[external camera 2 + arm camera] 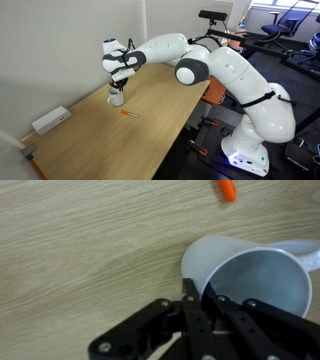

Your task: Move the cup to the right

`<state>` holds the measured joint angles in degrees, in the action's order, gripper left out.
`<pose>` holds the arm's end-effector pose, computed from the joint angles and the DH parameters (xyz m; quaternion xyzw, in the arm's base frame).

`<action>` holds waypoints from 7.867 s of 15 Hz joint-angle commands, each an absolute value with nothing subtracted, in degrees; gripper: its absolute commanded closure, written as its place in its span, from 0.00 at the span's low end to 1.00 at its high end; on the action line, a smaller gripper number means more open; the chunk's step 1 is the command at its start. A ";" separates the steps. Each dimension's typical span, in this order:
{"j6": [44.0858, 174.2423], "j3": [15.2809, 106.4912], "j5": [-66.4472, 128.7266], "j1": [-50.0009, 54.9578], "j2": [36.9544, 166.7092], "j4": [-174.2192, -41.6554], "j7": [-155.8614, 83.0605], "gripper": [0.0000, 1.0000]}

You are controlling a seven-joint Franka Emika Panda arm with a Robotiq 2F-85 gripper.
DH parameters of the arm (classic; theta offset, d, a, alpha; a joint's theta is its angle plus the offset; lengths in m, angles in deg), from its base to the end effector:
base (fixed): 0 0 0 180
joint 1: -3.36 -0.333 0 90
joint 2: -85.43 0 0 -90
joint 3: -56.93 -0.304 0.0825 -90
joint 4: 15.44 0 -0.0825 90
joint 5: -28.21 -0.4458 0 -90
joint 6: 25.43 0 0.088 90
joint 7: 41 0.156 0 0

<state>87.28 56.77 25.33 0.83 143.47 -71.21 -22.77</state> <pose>0.8267 0.0437 0.1619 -0.9890 0.1456 0.0138 0.0221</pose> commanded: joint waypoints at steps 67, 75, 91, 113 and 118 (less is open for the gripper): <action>112.96 73.43 18.15 11.08 98.56 -143.04 5.19 0.97; 112.33 74.85 18.94 12.77 98.06 -143.13 5.59 0.97; 112.91 76.12 18.52 15.03 99.61 -142.32 5.22 0.97; 113.91 73.29 38.03 10.40 87.04 -147.19 18.27 0.04; 112.81 68.10 42.88 10.02 82.79 -146.39 15.74 0.00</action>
